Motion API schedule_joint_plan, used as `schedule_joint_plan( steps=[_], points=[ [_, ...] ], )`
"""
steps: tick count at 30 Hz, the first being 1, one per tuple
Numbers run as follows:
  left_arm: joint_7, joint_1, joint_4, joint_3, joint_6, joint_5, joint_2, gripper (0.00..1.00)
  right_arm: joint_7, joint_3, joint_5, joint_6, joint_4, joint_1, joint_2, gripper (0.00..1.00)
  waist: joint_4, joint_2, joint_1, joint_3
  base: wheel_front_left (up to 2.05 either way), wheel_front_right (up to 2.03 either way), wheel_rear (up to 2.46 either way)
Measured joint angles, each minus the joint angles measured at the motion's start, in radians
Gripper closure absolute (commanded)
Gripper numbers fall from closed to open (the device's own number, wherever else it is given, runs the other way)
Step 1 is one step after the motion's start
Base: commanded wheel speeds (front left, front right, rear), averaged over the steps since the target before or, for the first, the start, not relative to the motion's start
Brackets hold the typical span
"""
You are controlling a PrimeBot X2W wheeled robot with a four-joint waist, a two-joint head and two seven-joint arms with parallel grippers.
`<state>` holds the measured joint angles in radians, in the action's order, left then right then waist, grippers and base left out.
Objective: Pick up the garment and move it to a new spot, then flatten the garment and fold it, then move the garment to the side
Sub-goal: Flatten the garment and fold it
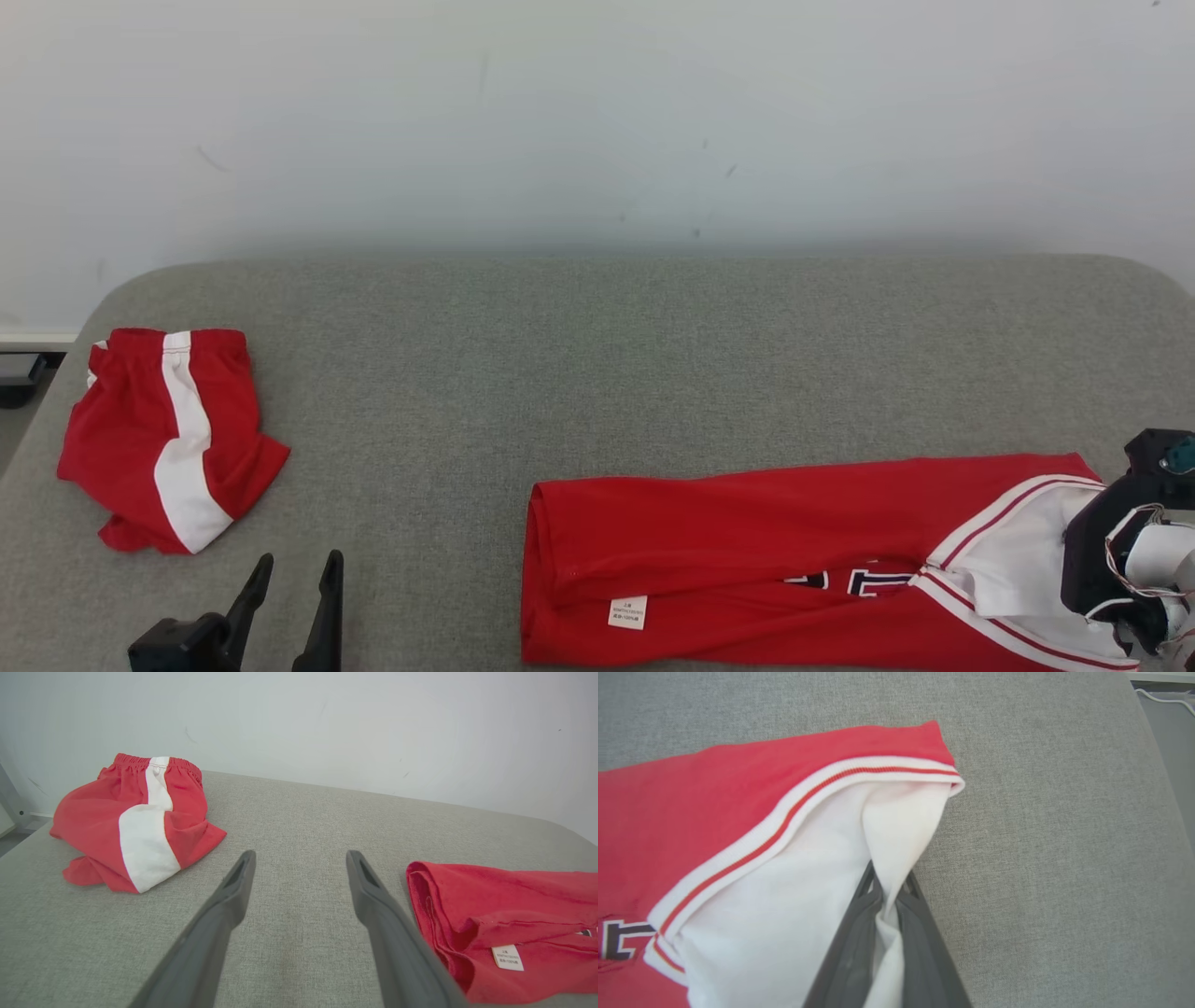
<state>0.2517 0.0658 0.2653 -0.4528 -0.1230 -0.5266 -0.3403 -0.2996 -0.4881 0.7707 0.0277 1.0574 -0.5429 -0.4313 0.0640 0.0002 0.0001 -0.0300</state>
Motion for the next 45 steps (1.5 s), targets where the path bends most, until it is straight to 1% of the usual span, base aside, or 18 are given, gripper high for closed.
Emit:
schedule_joint_plan(
  steps=[3,7,10,17,19,22,25,27,33,39,44,45],
  points=[
    [0.0,-0.001,0.003,0.005,0.0,0.0,0.001,0.0,0.002,0.019,0.024,0.038,-0.022,0.0,0.007,1.0,-0.01,0.0,0.0,-0.002,0.0,0.0,0.0],
    [0.0,-0.006,0.009,0.015,0.0,0.0,0.002,0.0,0.0,0.03,0.068,0.081,-0.083,-0.001,0.046,1.0,-0.024,0.0,0.0,-0.007,0.0,0.0,0.0],
    [0.0,-0.016,0.015,0.013,0.001,0.0,0.012,0.0,-0.012,0.026,0.094,0.096,-0.141,-0.001,0.063,1.0,-0.032,0.0,0.0,-0.013,0.0,0.0,0.0],
    [0.0,-0.018,0.027,-0.002,0.01,0.001,0.031,0.0,-0.067,-0.006,0.155,0.096,-0.313,0.009,0.091,1.0,-0.038,-0.0001,0.0,-0.028,0.0,0.0,0.0],
    [0.0,-0.018,0.034,-0.011,0.019,0.002,0.04,0.0,-0.092,-0.028,0.179,0.096,-0.386,0.03,0.089,1.0,-0.033,-0.0002,0.0,-0.03,0.0,0.0,0.0],
    [0.0,-0.017,0.04,-0.014,0.019,0.003,0.054,0.0,-0.124,-0.055,0.22,0.096,-0.476,0.064,0.096,1.0,-0.023,-0.0002,0.0,-0.031,0.0,0.0,0.0],
    [0.0,-0.015,0.044,-0.017,0.019,0.008,0.058,0.0,-0.147,-0.068,0.241,0.096,-0.534,0.075,0.098,1.0,-0.009,-0.0002,0.0,-0.032,0.0,0.0,0.0],
    [0.0,-0.014,0.048,-0.021,0.027,0.011,0.059,0.0,-0.159,-0.07,0.26,0.096,-0.563,0.08,0.102,1.0,0.002,-0.0002,0.0,-0.032,0.0,0.0,0.0],
    [0.0,0.011,0.062,-0.039,0.036,0.015,0.076,0.0,-0.177,-0.076,0.286,0.096,-0.601,0.085,0.139,1.0,0.043,-0.0002,0.0,-0.032,0.0,0.0,0.0],
    [0.0,0.028,0.075,-0.051,0.045,0.021,0.088,0.0,-0.194,-0.099,0.287,0.095,-0.603,0.093,0.184,1.0,0.088,-0.0002,0.0,-0.033,0.0,0.0,0.0],
    [0.0,0.028,0.083,-0.059,0.046,0.025,0.095,0.0,-0.2,-0.108,0.284,0.046,-0.546,0.095,0.229,1.0,0.123,-0.0002,0.0,-0.033,0.0,0.0,0.0],
    [0.0,0.028,0.085,-0.061,0.053,0.025,0.098,0.0,-0.203,-0.112,0.284,0.038,-0.534,0.095,0.238,1.0,0.128,-0.0002,-0.0001,-0.032,0.0,0.0,0.0]
  ],
)
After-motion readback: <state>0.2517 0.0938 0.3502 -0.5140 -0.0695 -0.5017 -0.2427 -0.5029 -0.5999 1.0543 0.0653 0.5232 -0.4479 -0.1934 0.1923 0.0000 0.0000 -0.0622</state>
